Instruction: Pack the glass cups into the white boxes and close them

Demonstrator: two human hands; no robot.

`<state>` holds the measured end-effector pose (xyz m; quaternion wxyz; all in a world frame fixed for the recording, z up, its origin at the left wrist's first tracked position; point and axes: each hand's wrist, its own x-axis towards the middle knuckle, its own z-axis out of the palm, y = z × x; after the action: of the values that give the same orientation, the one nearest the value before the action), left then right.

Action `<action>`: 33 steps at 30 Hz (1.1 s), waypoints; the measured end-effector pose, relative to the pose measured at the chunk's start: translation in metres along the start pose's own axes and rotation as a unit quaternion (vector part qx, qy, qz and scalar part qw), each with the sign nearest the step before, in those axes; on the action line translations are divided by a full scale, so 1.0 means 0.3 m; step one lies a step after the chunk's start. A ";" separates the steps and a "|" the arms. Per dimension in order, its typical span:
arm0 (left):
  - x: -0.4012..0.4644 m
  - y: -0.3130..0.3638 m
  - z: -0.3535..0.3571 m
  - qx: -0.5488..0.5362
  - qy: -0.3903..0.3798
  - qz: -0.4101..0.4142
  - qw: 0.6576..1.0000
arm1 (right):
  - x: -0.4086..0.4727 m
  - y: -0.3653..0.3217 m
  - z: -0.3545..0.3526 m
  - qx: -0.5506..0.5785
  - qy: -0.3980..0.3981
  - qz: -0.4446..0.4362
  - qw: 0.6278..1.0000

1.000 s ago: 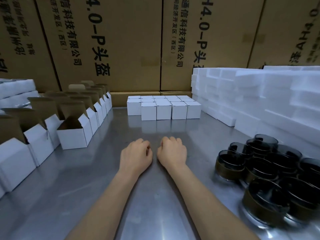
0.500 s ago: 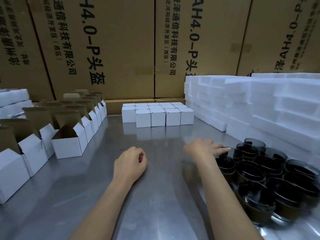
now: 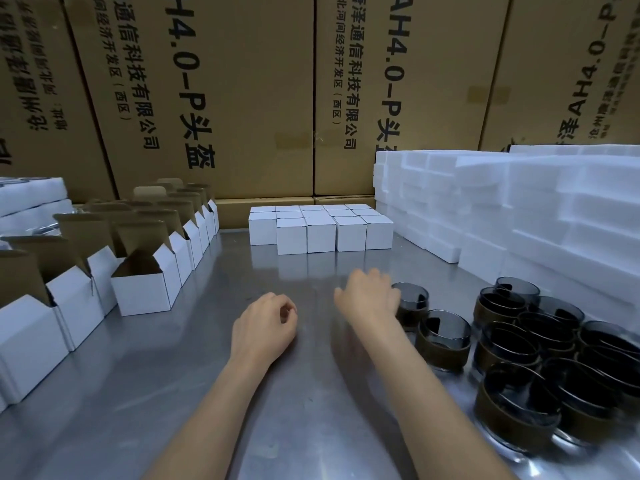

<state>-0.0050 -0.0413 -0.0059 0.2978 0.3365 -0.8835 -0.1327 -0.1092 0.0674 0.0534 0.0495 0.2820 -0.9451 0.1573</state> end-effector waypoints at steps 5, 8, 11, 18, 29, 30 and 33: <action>-0.003 0.003 -0.010 -0.008 -0.019 0.004 1.000 | -0.069 -0.120 0.072 -0.031 0.022 -0.128 0.991; -0.007 0.000 -0.017 -0.020 -0.039 0.014 0.999 | -0.096 -0.167 0.113 0.007 0.054 -0.216 0.975; -0.007 -0.008 -0.021 -0.056 -0.029 -0.005 0.998 | -0.075 -0.158 0.116 0.154 0.112 -0.240 0.952; 0.010 -0.021 -0.004 -0.210 -0.078 -0.015 0.974 | 0.056 0.014 0.100 0.488 -0.023 0.052 0.871; 0.025 -0.033 0.007 -0.235 -0.081 0.022 0.968 | 0.083 0.091 0.141 0.431 -0.239 -0.190 0.849; 0.025 -0.031 0.007 -0.228 -0.081 0.020 0.970 | 0.082 0.090 0.151 0.435 -0.231 -0.197 0.848; 0.026 -0.037 0.002 -0.250 -0.086 0.025 0.964 | 0.079 0.086 0.177 0.447 -0.190 -0.205 0.850</action>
<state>-0.0043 -0.0548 -0.0076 0.2982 0.2164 -0.8527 -0.3704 -0.1435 0.0582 0.0005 -0.2316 0.4854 -0.6844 0.4923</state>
